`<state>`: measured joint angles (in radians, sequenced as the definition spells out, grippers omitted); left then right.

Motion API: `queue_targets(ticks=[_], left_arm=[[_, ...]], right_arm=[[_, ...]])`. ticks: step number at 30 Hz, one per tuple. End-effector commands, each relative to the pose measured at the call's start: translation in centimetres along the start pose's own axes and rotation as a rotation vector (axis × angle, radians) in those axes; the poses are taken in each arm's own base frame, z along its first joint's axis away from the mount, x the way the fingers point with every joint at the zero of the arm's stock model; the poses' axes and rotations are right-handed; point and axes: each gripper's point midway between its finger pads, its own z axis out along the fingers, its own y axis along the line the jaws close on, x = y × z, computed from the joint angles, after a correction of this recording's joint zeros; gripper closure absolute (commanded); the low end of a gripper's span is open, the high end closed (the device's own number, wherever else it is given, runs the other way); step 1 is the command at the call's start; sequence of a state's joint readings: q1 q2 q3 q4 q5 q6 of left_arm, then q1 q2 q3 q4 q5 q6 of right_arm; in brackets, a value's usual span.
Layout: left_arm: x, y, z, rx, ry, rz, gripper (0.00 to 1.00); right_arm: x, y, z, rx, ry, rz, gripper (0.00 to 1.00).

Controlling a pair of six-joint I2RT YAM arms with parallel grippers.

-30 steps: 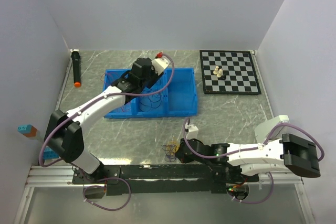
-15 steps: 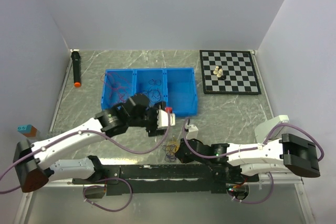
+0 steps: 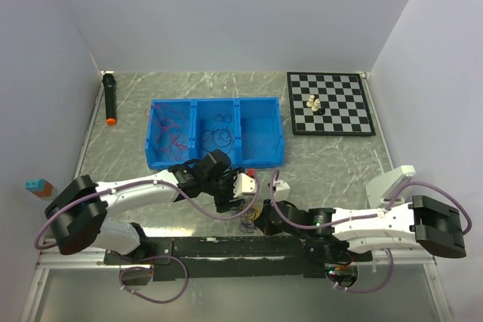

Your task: Untangle the cables

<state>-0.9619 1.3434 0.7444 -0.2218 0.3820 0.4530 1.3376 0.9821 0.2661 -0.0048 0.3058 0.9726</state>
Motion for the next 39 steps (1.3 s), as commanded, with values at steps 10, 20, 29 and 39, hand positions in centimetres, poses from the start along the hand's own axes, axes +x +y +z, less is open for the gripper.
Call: queue_targets(ticks=[10, 20, 29, 39], left_arm=[[1.0, -4.1, 2.2, 0.224, -0.012, 0.151, 0.38], [0.9, -2.5, 3.2, 0.128, -0.024, 0.204, 0.66], [0.6, -1.3, 3.1, 0.073, -0.018, 0.247, 0.99], [-5.2, 2.5, -2.3, -0.099, -0.042, 0.163, 0.99]], right_arm=[[0.4, 0.4, 0.4, -0.03, -0.002, 0.002, 1.0], [0.3, 0.3, 0.4, -0.029, -0.007, 0.01, 1.0], [0.5, 0.2, 0.5, -0.026, -0.001, 0.005, 1.0], [0.2, -0.5, 0.3, 0.0, -0.011, 0.004, 0.94]])
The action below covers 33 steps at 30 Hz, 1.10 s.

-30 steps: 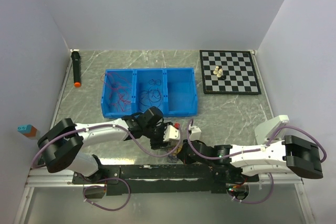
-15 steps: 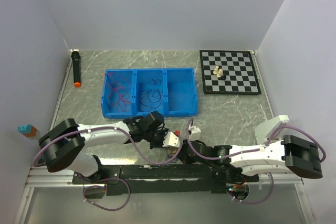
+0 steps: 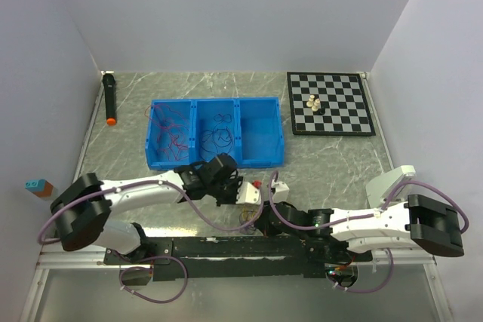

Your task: Untangle the cables

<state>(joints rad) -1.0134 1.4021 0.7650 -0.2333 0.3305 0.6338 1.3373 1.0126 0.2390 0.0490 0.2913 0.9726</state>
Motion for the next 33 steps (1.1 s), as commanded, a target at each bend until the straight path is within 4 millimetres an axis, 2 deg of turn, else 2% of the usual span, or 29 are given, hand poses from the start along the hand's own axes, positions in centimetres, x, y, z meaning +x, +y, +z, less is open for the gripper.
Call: queue_targets(ticks=[1, 6, 12, 18, 21, 25, 28, 30, 33], left_arm=[[-5.7, 4.0, -4.9, -0.135, -0.104, -0.049, 0.99], [-10.3, 7.7, -11.2, -0.293, -0.184, -0.017, 0.99], [-14.6, 10.5, -19.4, -0.473, -0.272, 0.034, 0.99], [-19.6, 11.4, -27.6, -0.654, -0.453, 0.111, 0.99], [-22.8, 12.6, -34.0, -0.849, -0.584, 0.172, 0.99], [-25.6, 13.4, -41.5, -1.087, -0.716, 0.248, 0.99], [-27.5, 13.0, -45.9, -1.221, -0.814, 0.34, 0.99], [-28.0, 12.9, -48.6, -1.309, -0.848, 0.356, 0.99], [-29.3, 12.4, -51.3, -1.347, -0.899, 0.379, 0.99]], right_arm=[[-0.6, -0.1, -0.2, 0.004, -0.025, 0.004, 0.91], [-0.9, -0.2, -0.3, 0.012, -0.031, 0.011, 0.89], [-0.7, -0.5, -0.1, 0.031, -0.019, 0.018, 0.89], [-1.0, 0.0, -0.1, 0.028, -0.021, 0.019, 0.9], [-0.7, -0.5, -0.2, 0.048, -0.009, 0.014, 0.9], [-0.4, -0.6, -0.1, 0.054, 0.003, 0.018, 0.9], [-0.1, -0.9, 0.0, 0.064, 0.012, 0.02, 0.9], [0.1, -1.1, 0.1, 0.073, 0.019, 0.018, 0.9], [0.4, -1.4, 0.2, 0.08, 0.027, 0.023, 0.9]])
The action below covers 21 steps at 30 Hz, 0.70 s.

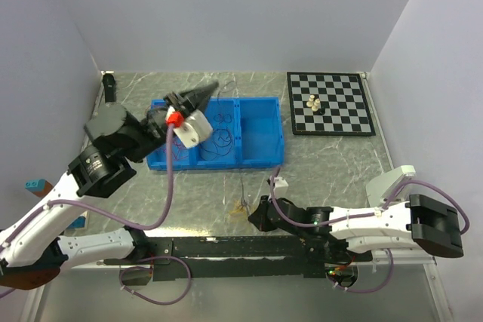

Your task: Untangle the cables

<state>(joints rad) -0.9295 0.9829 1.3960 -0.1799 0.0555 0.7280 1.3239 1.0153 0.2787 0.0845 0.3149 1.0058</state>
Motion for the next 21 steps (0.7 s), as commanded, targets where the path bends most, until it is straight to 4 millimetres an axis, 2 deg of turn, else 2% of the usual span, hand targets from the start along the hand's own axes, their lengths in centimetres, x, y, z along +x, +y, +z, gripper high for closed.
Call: queue_targets(ticks=[1, 3, 7, 10, 11, 12, 14, 16, 18, 20, 21], left_arm=[[-10.6, 11.9, -4.1, -0.406, -0.289, 0.101, 0.99], [-11.7, 12.9, -4.7, -0.448, -0.328, 0.126, 0.99], [-13.8, 14.7, -5.8, -0.516, -0.389, 0.151, 0.99], [-13.7, 14.5, -5.5, -0.471, -0.363, 0.113, 0.99], [-12.6, 13.3, -4.6, -0.407, -0.316, 0.087, 0.99], [-11.7, 11.9, -4.0, -0.339, -0.278, 0.075, 0.99], [-7.2, 6.7, -2.5, -0.143, -0.146, 0.01, 0.99], [-3.1, 1.4, -2.5, 0.01, -0.047, -0.092, 0.93], [2.1, -5.5, -3.4, 0.206, 0.083, -0.166, 0.85], [6.5, -11.2, -5.2, 0.355, 0.193, -0.232, 0.8], [8.1, -13.4, -6.1, 0.411, 0.234, -0.246, 0.79]], right_arm=[[2.5, -3.9, -0.2, 0.128, 0.089, -0.041, 0.9], [2.6, -4.2, -0.3, 0.138, 0.092, -0.039, 0.88], [2.9, -4.6, -0.4, 0.141, 0.094, -0.032, 0.78], [2.3, -4.1, -0.5, 0.129, 0.08, -0.035, 0.74], [1.9, -3.6, -0.6, 0.118, 0.071, -0.038, 0.73], [1.6, -3.3, -0.7, 0.113, 0.063, -0.039, 0.73], [0.8, -2.4, -0.9, 0.092, 0.041, -0.047, 0.73], [0.0, -1.7, -1.1, 0.075, 0.021, -0.052, 0.73], [-0.7, -1.1, -1.3, 0.063, 0.0, -0.052, 0.67], [-1.2, -0.8, -1.7, 0.052, -0.014, -0.047, 0.61], [-1.4, -0.8, -1.8, 0.055, -0.023, -0.042, 0.58]])
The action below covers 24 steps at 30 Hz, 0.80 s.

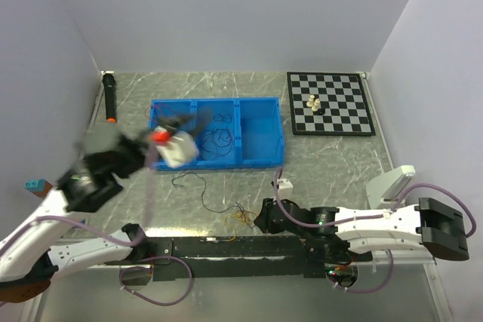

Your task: Untangle the cables

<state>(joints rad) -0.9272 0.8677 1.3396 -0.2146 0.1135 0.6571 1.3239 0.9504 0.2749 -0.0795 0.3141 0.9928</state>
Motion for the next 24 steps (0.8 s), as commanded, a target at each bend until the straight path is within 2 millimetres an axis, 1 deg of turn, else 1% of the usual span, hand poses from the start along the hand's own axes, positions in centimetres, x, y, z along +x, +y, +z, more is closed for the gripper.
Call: queue_targets(ticks=[1, 2, 5, 7, 8, 11, 14, 16, 19, 20, 24], left_arm=[[11.8, -13.8, -3.6, 0.395, 0.325, -0.218, 0.77], [13.3, -15.2, -4.1, 0.421, 0.352, -0.226, 0.76], [16.0, -18.5, -4.3, 0.487, 0.389, -0.272, 0.75], [17.6, -21.3, -4.8, 0.58, 0.429, -0.319, 0.72], [18.4, -22.6, -5.1, 0.621, 0.451, -0.337, 0.69], [21.3, -26.2, -6.2, 0.733, 0.528, -0.376, 0.56], [23.2, -28.9, -6.9, 0.835, 0.563, -0.391, 0.46], [24.2, -30.3, -7.5, 0.909, 0.583, -0.388, 0.4], [25.6, -32.3, -8.2, 1.009, 0.607, -0.387, 0.34], [26.0, -32.8, -8.1, 1.023, 0.601, -0.384, 0.33], [26.5, -33.9, -7.1, 1.046, 0.567, -0.394, 0.31]], right_arm=[[-2.7, 1.4, -1.2, -0.021, -0.081, 0.01, 0.54], [-3.0, 1.5, -1.5, -0.025, -0.094, 0.021, 0.52], [-3.6, 1.4, -2.2, -0.046, -0.124, 0.024, 0.51], [-3.9, 1.8, -2.7, -0.083, -0.141, 0.018, 0.52], [-4.0, 1.6, -2.7, -0.082, -0.148, 0.014, 0.52], [-3.5, 0.3, -2.7, -0.048, -0.14, 0.012, 0.55], [-2.7, -0.7, -2.5, -0.033, -0.129, 0.03, 0.58], [-2.4, -1.2, -2.4, -0.028, -0.125, 0.044, 0.58], [-2.0, -1.8, -2.3, -0.011, -0.122, 0.054, 0.58], [-1.9, -2.0, -2.3, -0.006, -0.12, 0.051, 0.58], [-2.0, -2.2, -2.5, -0.001, -0.127, 0.054, 0.58]])
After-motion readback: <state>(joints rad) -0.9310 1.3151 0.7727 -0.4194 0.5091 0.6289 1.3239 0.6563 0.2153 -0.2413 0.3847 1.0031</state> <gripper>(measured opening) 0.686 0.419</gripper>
